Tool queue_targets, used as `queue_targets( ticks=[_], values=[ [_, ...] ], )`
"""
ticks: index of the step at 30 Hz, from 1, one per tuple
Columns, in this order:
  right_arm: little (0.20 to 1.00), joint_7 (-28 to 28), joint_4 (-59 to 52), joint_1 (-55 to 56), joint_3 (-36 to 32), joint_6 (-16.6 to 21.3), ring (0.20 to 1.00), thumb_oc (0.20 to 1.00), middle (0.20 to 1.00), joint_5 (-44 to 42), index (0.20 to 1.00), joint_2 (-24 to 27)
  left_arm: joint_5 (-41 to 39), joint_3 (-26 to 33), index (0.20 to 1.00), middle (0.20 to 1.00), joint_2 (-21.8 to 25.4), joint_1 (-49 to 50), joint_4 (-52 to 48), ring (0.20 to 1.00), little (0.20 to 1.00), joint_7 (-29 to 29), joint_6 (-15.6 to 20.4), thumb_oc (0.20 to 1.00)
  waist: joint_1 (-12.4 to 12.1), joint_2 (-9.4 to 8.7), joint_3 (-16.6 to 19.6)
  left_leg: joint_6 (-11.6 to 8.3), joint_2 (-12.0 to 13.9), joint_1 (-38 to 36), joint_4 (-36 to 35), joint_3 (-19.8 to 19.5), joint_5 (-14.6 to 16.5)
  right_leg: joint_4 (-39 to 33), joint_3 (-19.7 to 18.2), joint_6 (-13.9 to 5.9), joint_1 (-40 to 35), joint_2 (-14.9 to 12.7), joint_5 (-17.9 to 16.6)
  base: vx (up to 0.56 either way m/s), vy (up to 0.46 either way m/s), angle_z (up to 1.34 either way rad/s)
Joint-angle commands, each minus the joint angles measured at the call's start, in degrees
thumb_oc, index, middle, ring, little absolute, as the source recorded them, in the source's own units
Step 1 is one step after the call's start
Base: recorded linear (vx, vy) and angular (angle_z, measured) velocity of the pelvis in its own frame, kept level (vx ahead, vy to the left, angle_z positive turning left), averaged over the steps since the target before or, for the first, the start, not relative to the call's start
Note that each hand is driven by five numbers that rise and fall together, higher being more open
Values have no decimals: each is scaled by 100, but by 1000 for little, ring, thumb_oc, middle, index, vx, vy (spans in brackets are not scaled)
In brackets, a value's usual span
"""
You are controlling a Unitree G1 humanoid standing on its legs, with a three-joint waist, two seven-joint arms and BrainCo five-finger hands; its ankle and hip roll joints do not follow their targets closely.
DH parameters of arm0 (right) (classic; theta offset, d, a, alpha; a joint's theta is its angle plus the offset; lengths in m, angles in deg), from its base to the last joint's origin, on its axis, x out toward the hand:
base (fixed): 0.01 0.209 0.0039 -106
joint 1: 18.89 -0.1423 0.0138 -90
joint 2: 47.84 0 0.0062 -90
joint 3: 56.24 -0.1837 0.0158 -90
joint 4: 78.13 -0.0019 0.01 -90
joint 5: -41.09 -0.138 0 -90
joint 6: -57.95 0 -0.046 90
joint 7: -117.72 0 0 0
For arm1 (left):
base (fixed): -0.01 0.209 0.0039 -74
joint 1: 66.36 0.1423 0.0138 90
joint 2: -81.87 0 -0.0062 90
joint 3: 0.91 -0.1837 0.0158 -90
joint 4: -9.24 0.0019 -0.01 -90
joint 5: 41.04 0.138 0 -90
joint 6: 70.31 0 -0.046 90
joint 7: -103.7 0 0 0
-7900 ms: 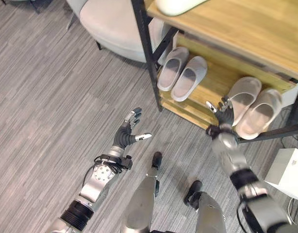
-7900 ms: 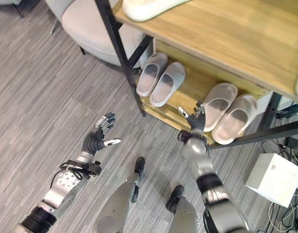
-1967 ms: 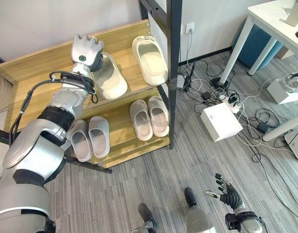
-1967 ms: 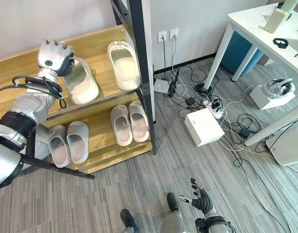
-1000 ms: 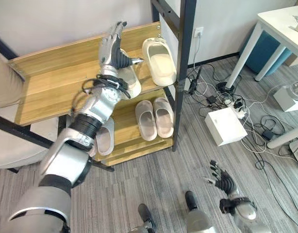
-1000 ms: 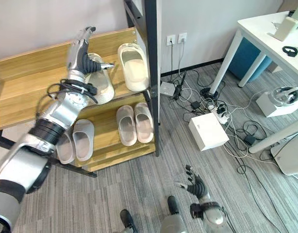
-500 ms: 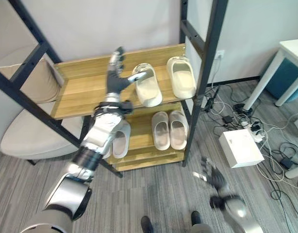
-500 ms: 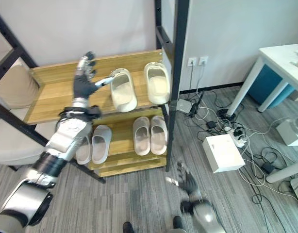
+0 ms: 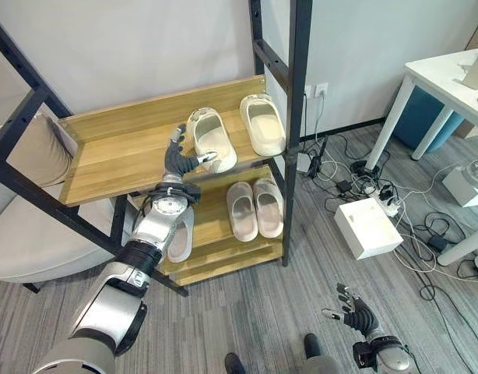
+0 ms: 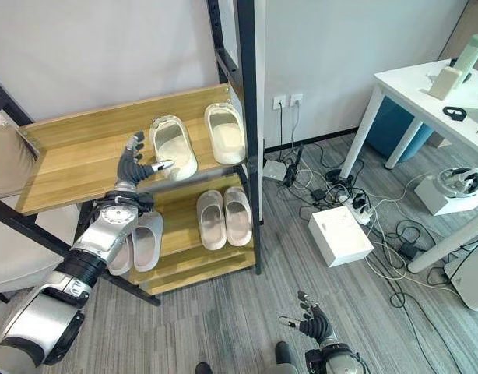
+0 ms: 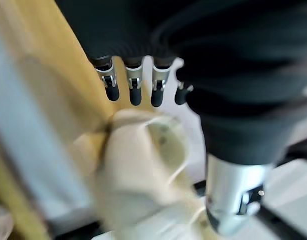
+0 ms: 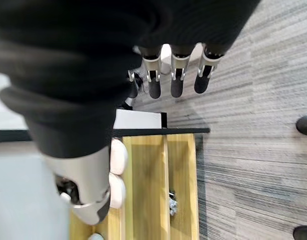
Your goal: Arrange the slippers neatly on the shoe rack.
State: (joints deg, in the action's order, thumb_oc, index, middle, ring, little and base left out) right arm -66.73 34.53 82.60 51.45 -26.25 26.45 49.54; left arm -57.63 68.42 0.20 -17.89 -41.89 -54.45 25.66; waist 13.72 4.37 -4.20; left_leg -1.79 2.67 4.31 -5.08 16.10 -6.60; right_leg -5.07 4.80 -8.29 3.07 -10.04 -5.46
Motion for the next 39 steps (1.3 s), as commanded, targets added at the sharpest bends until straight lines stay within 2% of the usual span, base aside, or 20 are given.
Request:
queue_targets(
  ticks=[1, 5, 11, 21, 26, 32, 34, 36, 39],
  values=[
    [1000, -52, -311, -418, 26, 249, 1000, 1000, 1000, -8, 1000, -8, 18, 176, 1000, 1000, 189, -1349, 651, 1000, 1000, -154, 84, 1000, -26, -173, -407, -235, 206, -478, 8, -273, 700, 16, 134, -360, 117, -281, -10, 0, 0, 0],
    [1000, -60, -408, -526, 65, 254, 1000, 1000, 1000, -53, 1000, 25, -270, 95, 1000, 1000, -3, -1626, 1103, 1000, 1000, -295, 59, 1000, 3, -170, -463, -235, 217, -483, 8, -269, 692, 25, 108, -353, 146, -274, -21, 0, 0, 0],
    [1000, -81, -416, -567, 105, 258, 1000, 1000, 1000, -117, 1000, 6, -752, 58, 1000, 1000, -216, -1743, 1160, 1000, 1000, -376, 153, 1000, 45, -174, -476, -238, 241, -533, 8, -254, 701, 21, 113, -347, 122, -246, 1, 5, -5, 0],
    [1000, -87, -349, -594, 50, 198, 1000, 1000, 1000, -270, 1000, -55, -1232, -141, 1000, 1000, -614, -1502, 261, 1000, 1000, -566, 311, 1000, 32, -148, -440, -233, 252, -547, 8, -277, 716, 10, 148, -325, 89, -243, 22, -2, 0, 1],
    [1000, -88, -219, -704, 56, 73, 1000, 1000, 1000, -411, 1000, -168, -1763, -344, 1000, 1000, -904, -1167, -411, 1000, 1000, -852, 333, 1000, -28, -130, -374, -233, 256, -537, 8, -328, 711, 7, 201, -309, 23, -238, 54, -24, -4, 12],
    [1000, -47, -214, -661, 81, 71, 1000, 1000, 1000, -378, 1000, -218, -1562, -72, 1000, 1000, -700, -1179, 5, 1000, 1000, -674, 281, 1000, -71, -179, -212, -260, 298, -562, 8, -371, 678, 7, 251, -285, -45, -192, 86, -19, -20, 1],
    [1000, -50, -177, -592, 76, 101, 1000, 1000, 1000, -398, 1000, -266, -1365, 171, 1000, 1000, -619, -1155, 46, 1000, 1000, -379, 352, 1000, -102, -217, -132, -281, 331, -570, 8, -390, 651, 7, 294, -273, -71, -172, 101, -35, -31, -1],
    [1000, -55, -124, -583, 67, 133, 1000, 1000, 1000, -409, 1000, -286, -1269, 325, 1000, 1000, -586, -1029, -200, 1000, 1000, -194, 456, 1000, -137, -253, -88, -294, 347, -559, 8, -423, 629, 7, 319, -259, -92, -149, 116, -30, -33, 0],
    [1000, -43, 7, -566, 49, 173, 1000, 1000, 1000, -475, 1000, -341, -1356, 438, 1000, 1000, -487, -579, -1197, 1000, 1000, -190, 726, 1000, -226, -296, -4, -315, 369, -544, 8, -475, 592, 7, 366, -249, -115, -122, 127, -36, -28, 3]
  ],
)
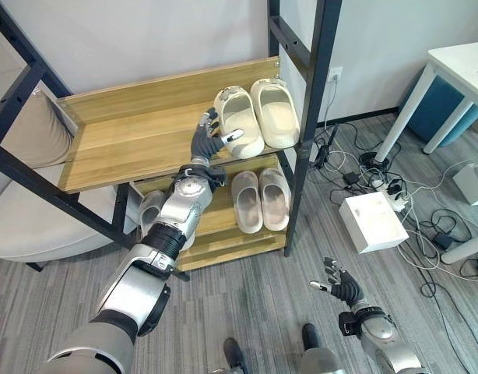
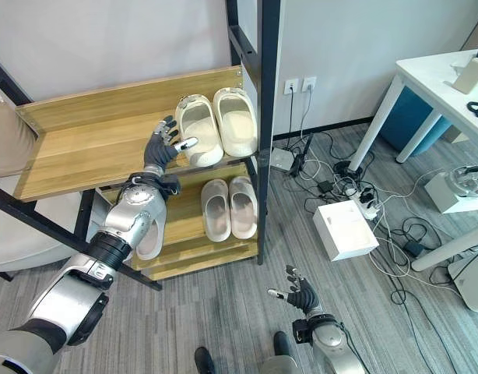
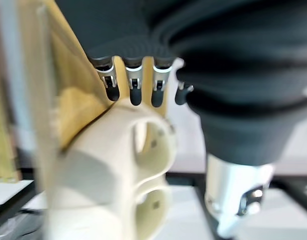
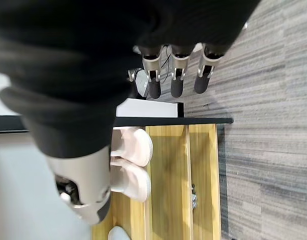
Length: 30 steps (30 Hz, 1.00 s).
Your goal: Arrange the slippers neatly on the shoe rack.
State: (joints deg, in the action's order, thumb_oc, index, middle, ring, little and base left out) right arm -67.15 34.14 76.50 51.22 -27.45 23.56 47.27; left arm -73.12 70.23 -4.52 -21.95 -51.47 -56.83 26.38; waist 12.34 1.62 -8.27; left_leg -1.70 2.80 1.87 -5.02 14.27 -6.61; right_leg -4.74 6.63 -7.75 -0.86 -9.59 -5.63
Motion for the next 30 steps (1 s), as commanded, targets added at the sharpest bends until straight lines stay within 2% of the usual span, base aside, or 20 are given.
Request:
queue_targets(
  ticks=[1, 4, 5, 10, 11, 12, 16, 18, 22, 24, 26, 28, 30],
  values=[
    [1000, 14, 105, 51, 75, 297, 1000, 1000, 1000, -196, 1000, -131, 176, 252, 1000, 1000, -2, -23, -452, 1000, 1000, -20, 710, 1000, -114, -31, 431, -328, 367, -294, 2, -302, 590, -26, 202, -302, 277, -162, 149, -28, -23, 4],
    [1000, 77, 230, 103, 46, 277, 1000, 1000, 1000, -231, 1000, -196, -236, 254, 1000, 1000, 39, 578, -1496, 1000, 1000, -447, 908, 1000, -234, -68, 497, -347, 394, -277, 2, -345, 557, -26, 262, -286, 236, -139, 161, -25, -18, 15],
    [1000, 130, 318, 141, 21, 248, 1000, 1000, 1000, -223, 1000, -255, -474, 209, 1000, 1000, 91, 982, -2182, 1000, 1000, -871, 921, 1000, -297, -88, 550, -357, 414, -284, 2, -362, 547, -26, 306, -277, 188, -131, 176, -10, -11, 16],
    [1000, 319, 584, 201, 21, 203, 1000, 1000, 1000, -169, 1000, -392, -755, -74, 1000, 1000, 313, 1830, -3317, 1000, 1000, -2050, 747, 1000, -443, -107, 635, -376, 448, -334, 2, -420, 559, -26, 410, -246, 53, -102, 222, -6, -5, 10],
    [1000, 320, 585, 204, 23, 205, 1000, 1000, 1000, -168, 1000, -395, -757, -72, 1000, 1000, 318, 1841, -3326, 1000, 1000, -2052, 743, 1000, -441, -110, 637, -377, 448, -337, 2, -421, 559, -26, 411, -246, 50, -102, 223, -2, 1, 22],
    [1000, 456, 660, 217, 28, 194, 1000, 1000, 1000, -161, 1000, -407, -760, -436, 1000, 1000, 662, 2336, -3903, 1000, 1000, -2829, 535, 1000, -509, -106, 669, -384, 460, -370, 2, -452, 573, -26, 456, -233, -23, -91, 251, 9, 2, 19],
    [1000, 615, 671, 227, 66, 219, 1000, 1000, 1000, -98, 1000, -378, -756, -1050, 1000, 1000, 1165, 2918, -4199, 1000, 1000, -3752, 194, 1000, -557, -90, 702, -380, 474, -430, 2, -443, 597, -26, 459, -227, -61, -76, 269, 5, 2, 2],
    [1000, 639, 700, 193, 80, 219, 1000, 1000, 1000, -37, 1000, -365, -534, -1257, 1000, 1000, 1164, 3613, -3737, 1000, 1000, -3950, -8, 1000, -567, -76, 688, -366, 480, -469, 2, -432, 607, -26, 431, -217, -76, -60, 275, 4, 2, -3],
    [1000, 635, 700, 177, 67, 209, 1000, 1000, 1000, -23, 1000, -337, 102, -1231, 1000, 1000, 1122, 4185, -3060, 1000, 1000, -3859, -33, 1000, -570, -75, 665, -350, 486, -503, 2, -419, 607, -16, 398, -201, -73, -47, 282, 3, 7, -5],
    [1000, 559, 752, 127, 30, 201, 1000, 1000, 1000, -21, 1000, -304, 820, -964, 1000, 1000, 764, 4625, -2171, 1000, 1000, -3464, -28, 1000, -580, -85, 643, -337, 485, -528, 2, -420, 610, -6, 379, -180, -82, -36, 292, 0, 0, 0],
    [1000, 481, 747, 133, -4, 219, 1000, 1000, 1000, 9, 1000, -327, 1033, -698, 1000, 1000, 443, 4834, -1609, 1000, 1000, -3154, 25, 1000, -583, -102, 637, -326, 485, -546, 2, -429, 609, -3, 375, -162, -94, -30, 299, 0, 0, 0],
    [1000, 317, 727, 124, -94, 239, 1000, 1000, 1000, 41, 1000, -373, 1020, -295, 1000, 1000, -26, 4936, -835, 1000, 1000, -2653, 45, 1000, -595, -126, 623, -308, 481, -558, 2, -456, 592, -2, 374, -134, -116, -20, 317, -1, 1, 4],
    [1000, 230, 747, 137, -171, 253, 1000, 1000, 1000, 24, 1000, -417, 864, -64, 1000, 1000, -264, 4999, -437, 1000, 1000, -2428, 43, 1000, -614, -145, 622, -300, 473, -558, 2, -479, 589, -2, 397, -123, -134, -17, 323, -1, 0, 4]
  ],
)
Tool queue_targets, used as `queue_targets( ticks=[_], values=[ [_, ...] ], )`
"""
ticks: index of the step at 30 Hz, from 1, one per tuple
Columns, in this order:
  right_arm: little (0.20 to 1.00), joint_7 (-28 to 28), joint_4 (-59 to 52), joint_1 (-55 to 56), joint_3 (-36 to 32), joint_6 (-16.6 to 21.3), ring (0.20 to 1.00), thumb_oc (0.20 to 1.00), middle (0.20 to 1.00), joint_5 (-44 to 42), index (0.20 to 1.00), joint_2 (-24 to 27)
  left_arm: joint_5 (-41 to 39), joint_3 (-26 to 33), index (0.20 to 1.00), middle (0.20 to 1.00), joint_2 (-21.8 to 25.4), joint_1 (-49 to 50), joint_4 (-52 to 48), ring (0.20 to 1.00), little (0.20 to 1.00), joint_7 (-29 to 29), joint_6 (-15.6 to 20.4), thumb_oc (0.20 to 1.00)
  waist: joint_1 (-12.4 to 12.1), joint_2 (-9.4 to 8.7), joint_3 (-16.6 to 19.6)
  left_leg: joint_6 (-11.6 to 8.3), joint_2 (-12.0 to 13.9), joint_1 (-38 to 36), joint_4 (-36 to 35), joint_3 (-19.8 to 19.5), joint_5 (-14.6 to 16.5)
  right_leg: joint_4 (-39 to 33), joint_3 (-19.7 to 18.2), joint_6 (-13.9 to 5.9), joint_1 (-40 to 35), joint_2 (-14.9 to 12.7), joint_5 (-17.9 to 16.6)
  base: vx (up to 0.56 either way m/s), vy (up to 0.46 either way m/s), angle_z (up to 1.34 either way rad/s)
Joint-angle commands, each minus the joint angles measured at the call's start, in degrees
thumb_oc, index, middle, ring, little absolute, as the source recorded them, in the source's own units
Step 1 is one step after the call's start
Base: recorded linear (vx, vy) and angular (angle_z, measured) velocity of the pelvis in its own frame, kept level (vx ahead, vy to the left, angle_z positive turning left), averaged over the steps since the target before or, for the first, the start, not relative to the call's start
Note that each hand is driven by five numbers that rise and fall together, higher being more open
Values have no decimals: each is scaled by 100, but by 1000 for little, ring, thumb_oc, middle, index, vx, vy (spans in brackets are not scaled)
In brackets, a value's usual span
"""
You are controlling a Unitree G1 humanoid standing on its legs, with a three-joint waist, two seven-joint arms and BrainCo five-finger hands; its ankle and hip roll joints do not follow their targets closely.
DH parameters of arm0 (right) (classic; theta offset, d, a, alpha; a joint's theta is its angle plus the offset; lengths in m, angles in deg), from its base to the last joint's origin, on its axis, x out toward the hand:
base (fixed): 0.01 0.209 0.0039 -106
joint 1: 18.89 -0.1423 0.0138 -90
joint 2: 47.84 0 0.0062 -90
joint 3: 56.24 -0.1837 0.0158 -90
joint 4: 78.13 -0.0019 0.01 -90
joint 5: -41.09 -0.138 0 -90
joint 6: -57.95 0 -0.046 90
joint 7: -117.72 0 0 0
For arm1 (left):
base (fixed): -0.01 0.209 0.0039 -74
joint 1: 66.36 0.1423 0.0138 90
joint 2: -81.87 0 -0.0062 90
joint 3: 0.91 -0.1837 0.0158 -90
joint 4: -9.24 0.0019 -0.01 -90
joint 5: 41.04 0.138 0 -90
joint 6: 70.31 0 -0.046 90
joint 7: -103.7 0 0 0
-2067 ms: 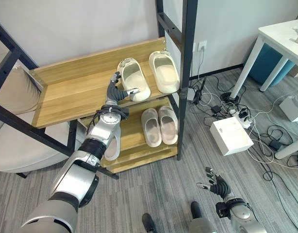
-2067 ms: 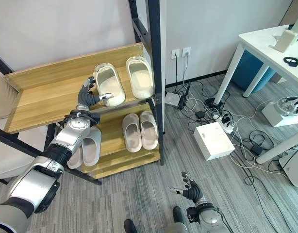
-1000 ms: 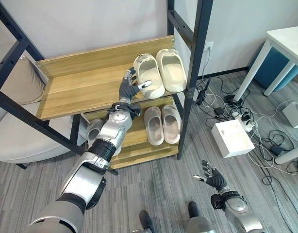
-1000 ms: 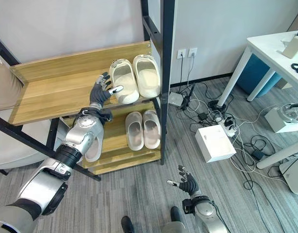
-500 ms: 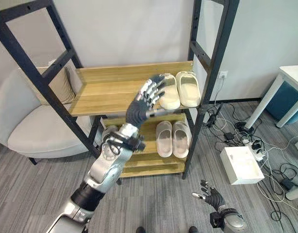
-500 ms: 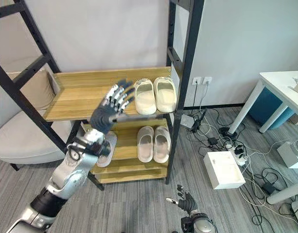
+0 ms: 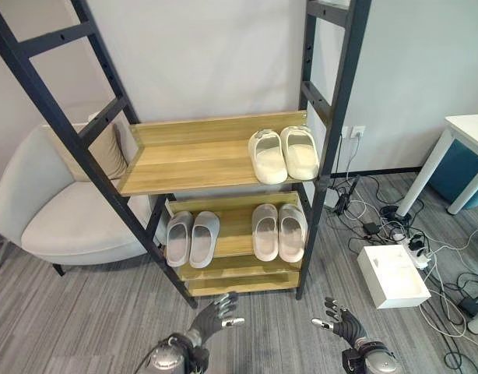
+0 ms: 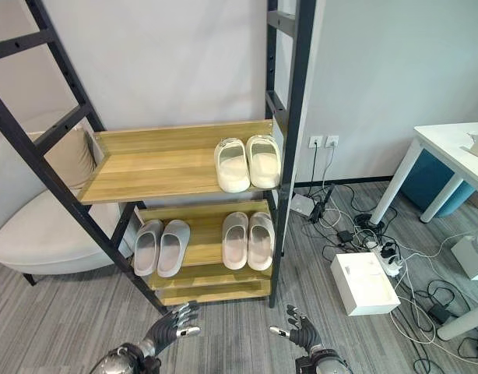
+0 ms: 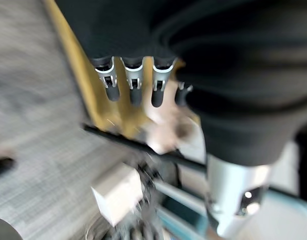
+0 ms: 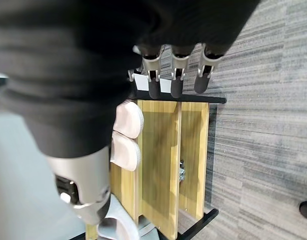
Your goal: Arrange the slippers neatly on the shoe rack.
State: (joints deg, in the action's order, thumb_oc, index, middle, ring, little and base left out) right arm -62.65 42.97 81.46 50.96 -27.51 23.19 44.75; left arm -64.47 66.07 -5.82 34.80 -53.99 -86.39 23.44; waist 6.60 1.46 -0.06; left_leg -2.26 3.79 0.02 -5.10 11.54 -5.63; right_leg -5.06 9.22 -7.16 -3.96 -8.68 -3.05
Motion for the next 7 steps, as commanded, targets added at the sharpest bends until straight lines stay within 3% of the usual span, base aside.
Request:
queue_targets(
  ticks=[1, 7],
  values=[
    [1000, -300, -91, -359, -189, 267, 1000, 1000, 1000, 58, 1000, -195, -67, 473, 1000, 1000, -241, -633, 11, 1000, 1000, 668, 332, 1000, -53, -145, -194, -242, 371, -374, 10, -213, 489, 29, 144, -176, 164, -111, 66, 1, -3, 5],
    [1000, -525, 23, -397, -336, 277, 1000, 1000, 1000, 39, 1000, -311, -71, 848, 1000, 1000, -510, -693, 885, 1000, 1000, 1059, 325, 1000, -86, -189, -169, -240, 370, -378, 10, -239, 474, 32, 188, -159, 125, -119, 84, -1, 1, 2]
  ],
)
